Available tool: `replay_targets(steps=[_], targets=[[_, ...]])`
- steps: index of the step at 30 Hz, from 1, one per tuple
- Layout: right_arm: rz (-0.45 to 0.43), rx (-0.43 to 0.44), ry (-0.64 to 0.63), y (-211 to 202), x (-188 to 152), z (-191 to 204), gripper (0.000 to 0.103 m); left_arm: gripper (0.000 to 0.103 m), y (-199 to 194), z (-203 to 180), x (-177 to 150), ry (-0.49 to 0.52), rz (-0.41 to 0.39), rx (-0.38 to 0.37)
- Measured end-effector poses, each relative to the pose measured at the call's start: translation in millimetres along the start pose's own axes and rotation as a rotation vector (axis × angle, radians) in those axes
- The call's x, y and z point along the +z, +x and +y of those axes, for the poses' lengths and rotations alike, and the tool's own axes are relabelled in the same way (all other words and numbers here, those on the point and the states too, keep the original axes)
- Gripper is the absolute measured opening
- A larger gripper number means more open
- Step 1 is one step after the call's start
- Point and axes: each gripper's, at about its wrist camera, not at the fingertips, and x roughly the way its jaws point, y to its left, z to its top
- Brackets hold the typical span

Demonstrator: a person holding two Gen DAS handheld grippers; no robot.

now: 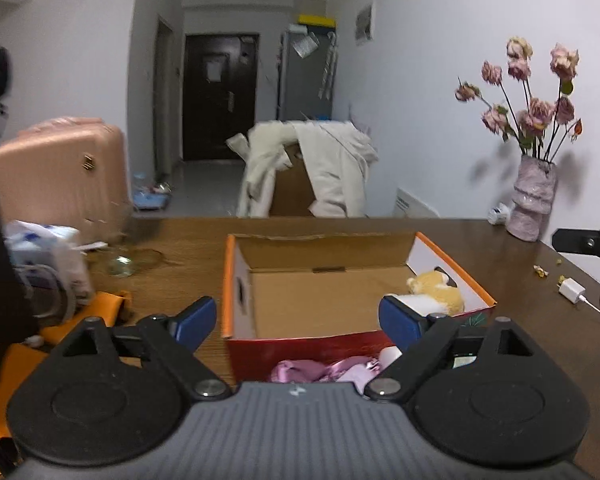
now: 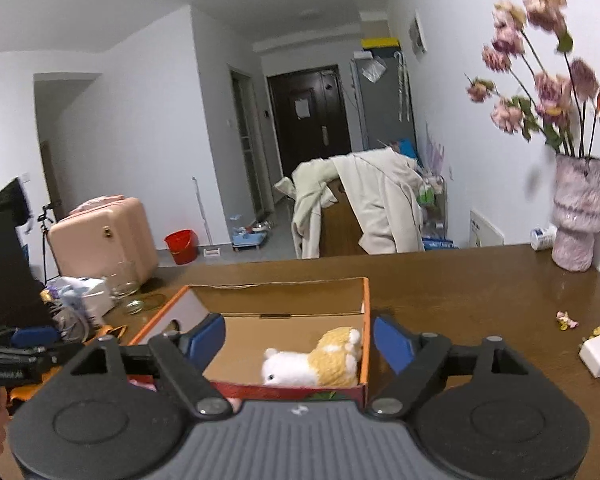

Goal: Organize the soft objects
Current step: 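Move the left tool back to the pile and close on the lilac fuzzy hair band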

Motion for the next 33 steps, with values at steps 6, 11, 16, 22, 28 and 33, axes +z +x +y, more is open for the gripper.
replay_targets(steps=[6, 11, 16, 22, 28, 33], targets=[[-0.063, 0.008, -0.025, -56, -22, 31, 0.086, 0.098, -67, -5, -13, 0.048, -0.093, 0.005], [-0.079, 0.003, -0.03, -92, -66, 54, 0.086, 0.1, -108, -11, -49, 0.051, -0.112, -0.006], [-0.093, -0.002, -0.031, -129, -122, 77, 0.087, 0.102, -141, -17, -102, 0.04, -0.109, -0.012], [-0.077, -0.016, -0.028, -157, -178, 97, 0.087, 0.103, -176, -24, -151, 0.037, -0.121, 0.013], [-0.048, -0.008, -0.011, -167, -201, 104, 0.087, 0.103, -191, -23, -171, 0.032, -0.112, 0.003], [-0.052, -0.008, 0.003, -170, -205, 104, 0.087, 0.103, -188, -22, -173, 0.022, -0.1, -0.001]])
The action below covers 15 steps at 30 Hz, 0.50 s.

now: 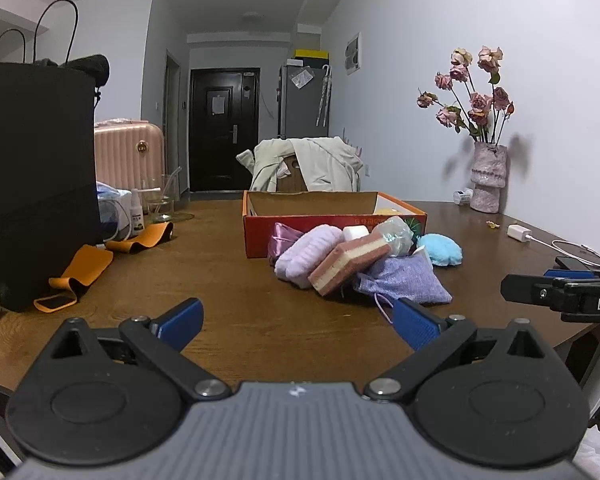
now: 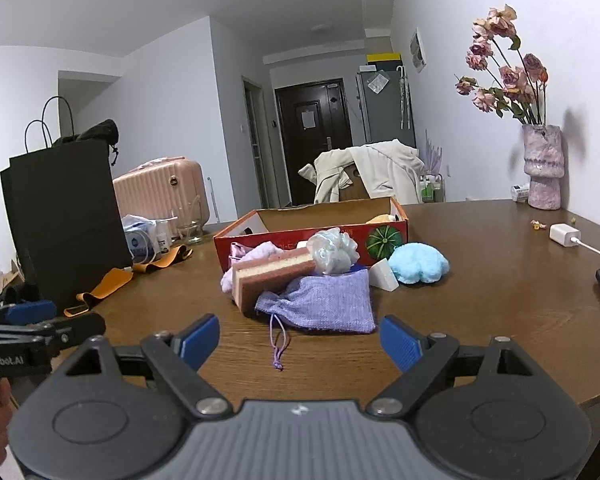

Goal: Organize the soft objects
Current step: 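Move the left tool back to the pile and close on the lilac fuzzy hair band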

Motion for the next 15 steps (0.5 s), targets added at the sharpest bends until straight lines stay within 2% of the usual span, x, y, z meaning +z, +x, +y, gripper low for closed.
replay_targets(steps=[8, 15], targets=[[0.034, 0.003, 0.024, 23, 6, -7, 0.087, 0.103, 34, 6, 3, -0.036, 0.031, 0.009], [0.056, 0.009, 0.023, 68, 32, -11, 0.087, 0.101, 90, 25, 28, -0.094, 0.049, 0.017]])
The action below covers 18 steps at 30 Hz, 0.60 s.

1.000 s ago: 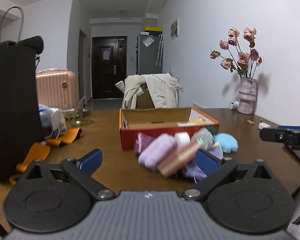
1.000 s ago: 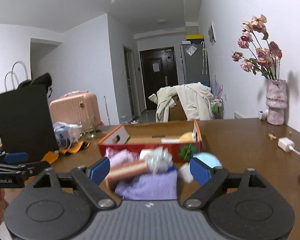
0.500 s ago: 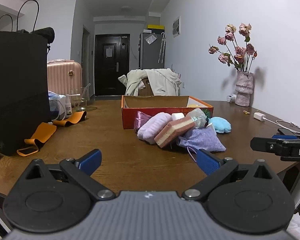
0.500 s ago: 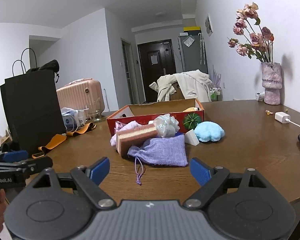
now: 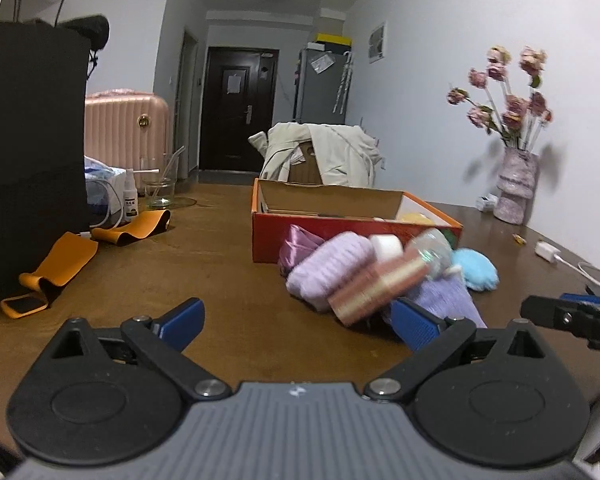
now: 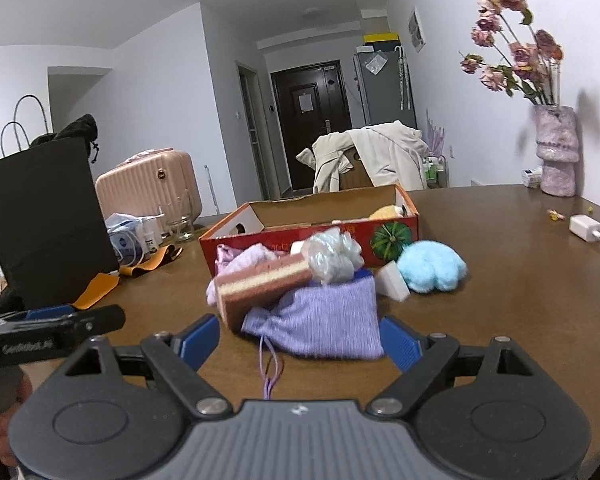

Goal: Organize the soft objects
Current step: 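Move the left tool back to the pile and close on the lilac fuzzy hair band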

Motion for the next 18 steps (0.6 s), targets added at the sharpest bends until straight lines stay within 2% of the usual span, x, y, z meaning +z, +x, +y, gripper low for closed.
replay_targets(steps=[5, 11, 14, 18], targets=[[0.005, -0.005, -0.005, 38, 24, -2, 0.086, 0.096, 50, 11, 21, -0.066, 0.03, -0.019], [0.018, -0.015, 0.025, 81, 50, -12, 0.085, 0.096, 110, 13, 31, -0.076, 0.149, -0.071], [0.028, 0.018, -0.004, 104, 63, -8, 0.081, 0.096, 130, 16, 30, -0.108, 0.18, -0.102], [0.053, 0.083, -0.044, 139, 77, 4, 0.077, 0.085, 152, 25, 23, -0.183, 0.24, -0.167]])
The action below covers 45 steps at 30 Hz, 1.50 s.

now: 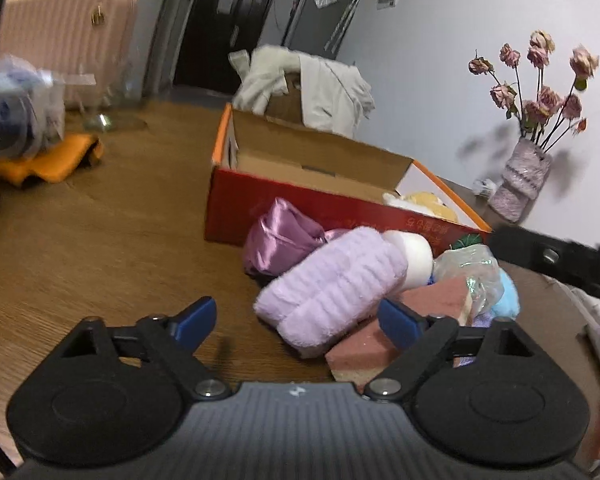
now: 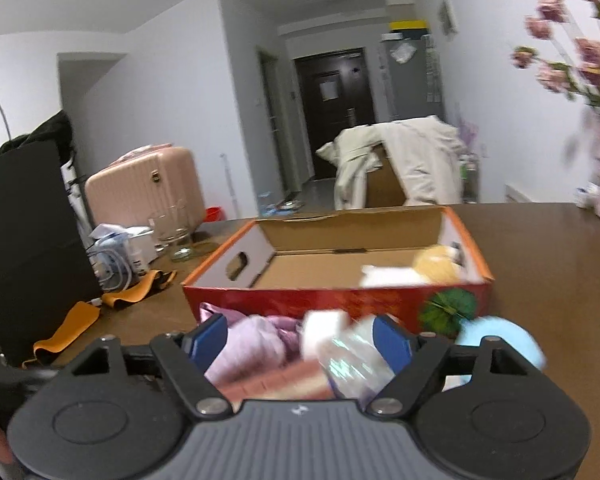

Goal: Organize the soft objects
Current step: 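Move the left tool back to the pile and close on the lilac fuzzy hair band, then lift the lilac hair band with the left tool and drop it into the box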

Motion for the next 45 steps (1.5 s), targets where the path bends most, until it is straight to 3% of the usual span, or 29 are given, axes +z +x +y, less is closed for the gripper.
replay_targets(steps=[2, 6, 8, 9, 12, 20, 36, 45], targets=[[0.024, 0.03, -0.024, 17, 5, 6, 0.073, 0.078, 9, 11, 2, -0.065, 0.03, -0.047], [0.102, 0.077, -0.055, 56, 4, 18, 0.058, 0.048, 21, 28, 4, -0.149, 0.077, -0.143], [0.137, 0.098, -0.057, 71, 0, 22, 0.049, 0.04, 23, 32, 4, -0.167, 0.076, -0.164], [0.153, 0.107, -0.06, 76, -2, 24, 0.038, 0.035, 23, 33, 4, -0.159, 0.074, -0.166], [0.168, 0.09, -0.088, 85, -7, 30, 0.03, 0.031, 25, 35, 3, -0.168, 0.075, -0.164], [0.128, 0.091, -0.069, 58, -3, 32, 0.023, 0.025, -4, 20, 8, -0.112, 0.011, -0.174], [-0.095, 0.109, -0.052, -88, -4, 50, 0.023, 0.025, -123, -54, -9, 0.035, -0.147, -0.167], [-0.176, 0.123, -0.039, -147, -18, 50, 0.023, 0.025, -164, -81, -28, 0.102, -0.201, -0.162]])
